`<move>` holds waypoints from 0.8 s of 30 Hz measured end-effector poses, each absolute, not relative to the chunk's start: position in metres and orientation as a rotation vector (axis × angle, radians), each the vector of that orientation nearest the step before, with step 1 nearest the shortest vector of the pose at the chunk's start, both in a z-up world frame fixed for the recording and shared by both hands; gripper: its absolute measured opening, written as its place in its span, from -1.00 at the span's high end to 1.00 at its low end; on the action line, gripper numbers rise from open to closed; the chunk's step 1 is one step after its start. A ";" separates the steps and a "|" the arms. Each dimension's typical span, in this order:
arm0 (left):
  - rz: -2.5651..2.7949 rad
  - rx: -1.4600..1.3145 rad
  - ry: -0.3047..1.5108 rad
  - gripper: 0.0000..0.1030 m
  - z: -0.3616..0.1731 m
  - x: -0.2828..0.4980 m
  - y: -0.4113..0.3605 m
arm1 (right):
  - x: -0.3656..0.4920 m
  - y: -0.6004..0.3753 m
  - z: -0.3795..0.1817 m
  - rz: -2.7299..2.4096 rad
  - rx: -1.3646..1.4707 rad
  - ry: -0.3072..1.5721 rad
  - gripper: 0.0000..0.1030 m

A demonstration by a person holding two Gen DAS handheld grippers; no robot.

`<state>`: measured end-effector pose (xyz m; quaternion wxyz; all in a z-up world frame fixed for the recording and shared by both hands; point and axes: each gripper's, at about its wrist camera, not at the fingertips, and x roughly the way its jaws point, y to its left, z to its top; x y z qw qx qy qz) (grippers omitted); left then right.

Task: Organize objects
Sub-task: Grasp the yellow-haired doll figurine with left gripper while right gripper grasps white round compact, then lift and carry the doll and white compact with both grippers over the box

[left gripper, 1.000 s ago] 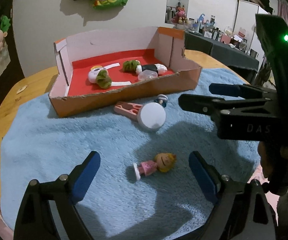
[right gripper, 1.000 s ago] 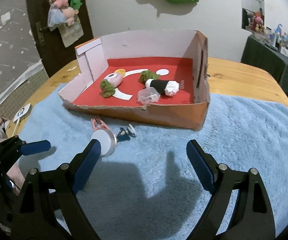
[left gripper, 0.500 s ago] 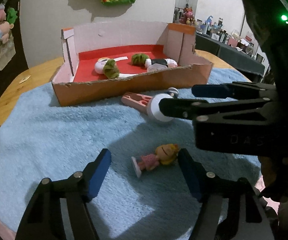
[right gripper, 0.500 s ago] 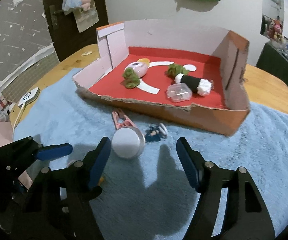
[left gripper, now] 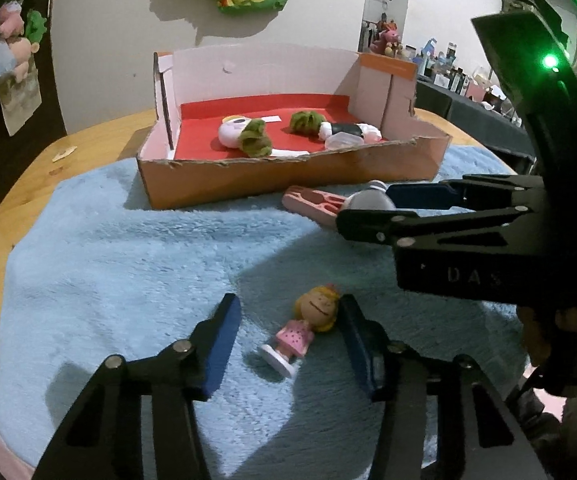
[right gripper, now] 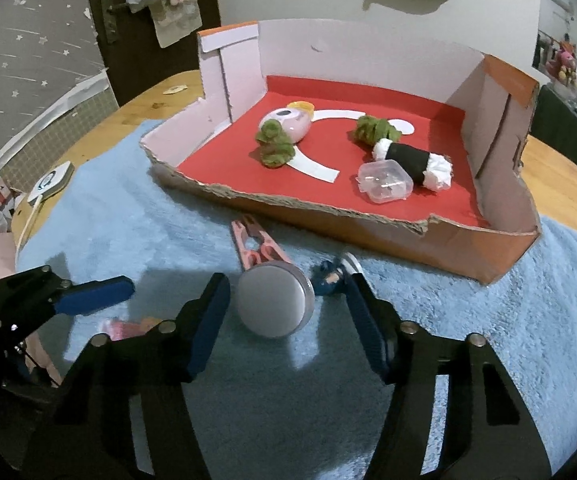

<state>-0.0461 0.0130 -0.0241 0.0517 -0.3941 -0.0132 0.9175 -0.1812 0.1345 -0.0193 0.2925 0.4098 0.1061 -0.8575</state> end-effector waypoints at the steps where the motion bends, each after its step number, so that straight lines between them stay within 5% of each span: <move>1: 2.790 -1.196 -0.037 0.05 -0.024 -0.046 0.013 | -0.182 0.135 -0.020 -2.287 1.096 0.285 -0.03; 3: 2.777 -1.186 -0.036 0.25 -0.024 -0.045 0.014 | -0.182 0.138 -0.021 -2.283 1.099 0.277 0.02; 6: 2.774 -1.177 -0.015 0.28 -0.024 -0.043 0.017 | -0.179 0.139 -0.022 -2.277 1.096 0.278 0.23; 10: 2.751 -1.161 -0.031 0.57 -0.022 -0.041 0.018 | -0.175 0.141 -0.021 -2.282 1.089 0.281 0.23; 24: 2.772 -1.135 -0.031 0.57 -0.014 -0.042 0.018 | -0.167 0.156 -0.011 -2.287 1.059 0.198 0.23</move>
